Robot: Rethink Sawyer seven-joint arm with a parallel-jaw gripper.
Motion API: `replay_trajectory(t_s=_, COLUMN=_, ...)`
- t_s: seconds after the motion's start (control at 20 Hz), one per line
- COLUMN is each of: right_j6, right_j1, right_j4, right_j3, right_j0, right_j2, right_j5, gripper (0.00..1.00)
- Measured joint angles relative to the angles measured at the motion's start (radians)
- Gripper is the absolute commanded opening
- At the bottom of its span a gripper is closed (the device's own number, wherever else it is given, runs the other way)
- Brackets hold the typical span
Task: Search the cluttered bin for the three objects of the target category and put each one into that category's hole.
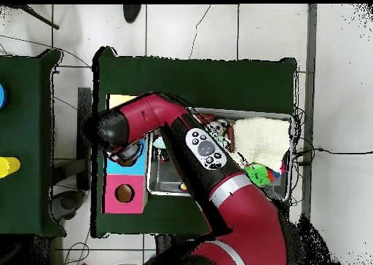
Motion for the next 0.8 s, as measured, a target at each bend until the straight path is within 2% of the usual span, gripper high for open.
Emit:
replay_trajectory(t_s=0.5, right_j6=0.000, right_j1=-0.018, right_j4=0.024, right_j3=0.000, right_j0=0.000, right_j2=0.000, right_j5=0.039, gripper=1.00)
replay_trajectory(t_s=0.8, right_j6=0.000, right_j1=-0.024, right_j4=0.045, right_j3=-0.010, right_j0=0.000, right_j2=0.000, right_j5=0.125, gripper=1.00)
